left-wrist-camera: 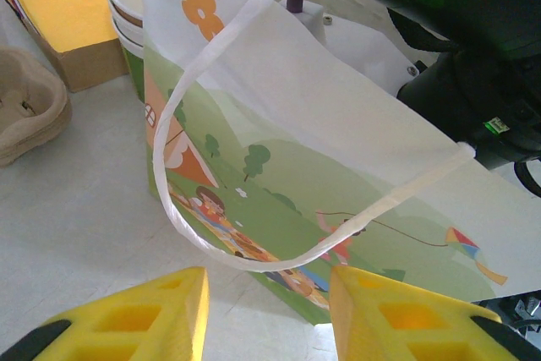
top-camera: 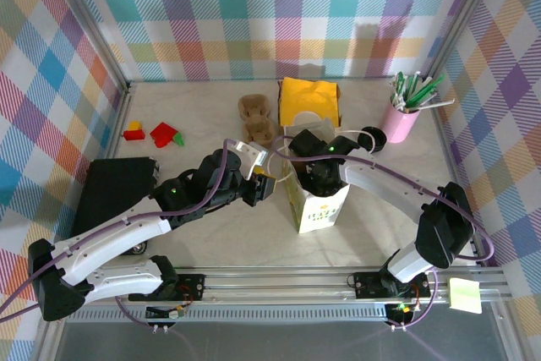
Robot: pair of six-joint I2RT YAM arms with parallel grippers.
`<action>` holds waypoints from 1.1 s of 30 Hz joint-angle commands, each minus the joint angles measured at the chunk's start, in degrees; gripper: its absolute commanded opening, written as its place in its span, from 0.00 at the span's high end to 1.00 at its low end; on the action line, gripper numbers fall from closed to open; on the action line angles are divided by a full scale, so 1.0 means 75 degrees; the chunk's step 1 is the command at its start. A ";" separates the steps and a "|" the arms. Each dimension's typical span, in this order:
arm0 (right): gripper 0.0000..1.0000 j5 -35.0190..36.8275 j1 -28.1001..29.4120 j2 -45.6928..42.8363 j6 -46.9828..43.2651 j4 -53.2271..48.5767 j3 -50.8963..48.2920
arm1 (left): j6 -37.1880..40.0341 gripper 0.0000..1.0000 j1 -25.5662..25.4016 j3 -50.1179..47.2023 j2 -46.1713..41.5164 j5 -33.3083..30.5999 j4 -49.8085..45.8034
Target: Pack the takeout coffee
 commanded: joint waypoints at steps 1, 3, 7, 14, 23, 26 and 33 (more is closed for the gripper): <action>0.35 0.0064 0.0039 0.0283 -0.0018 -0.0181 -0.0029 | -0.0065 0.58 0.0079 -0.0011 0.0035 0.0008 0.0207; 0.34 0.0090 0.0039 0.0295 -0.0023 -0.0243 0.0043 | -0.0065 0.58 0.0078 0.0002 0.0061 0.0033 0.0221; 0.31 0.0108 0.0039 0.0288 -0.0045 -0.0317 0.0167 | -0.0065 0.58 0.0079 0.0055 0.0126 0.0060 0.0215; 0.24 0.0090 0.0040 0.0234 -0.0115 -0.0491 0.0453 | -0.0053 0.58 0.0078 0.0113 0.0173 0.0068 0.0196; 0.18 -0.0015 0.0039 -0.0037 -0.0148 -0.0634 0.0662 | -0.0077 0.58 0.0076 0.0130 0.0178 0.0040 0.0163; 0.17 -0.0039 0.0039 -0.0143 -0.0130 -0.0690 0.0732 | -0.0077 0.58 0.0078 0.0141 0.0145 0.0020 0.0136; 0.09 -0.0072 0.0039 -0.0357 -0.0111 -0.0888 0.0979 | -0.0088 0.58 0.0079 0.0125 0.0139 0.0026 0.0151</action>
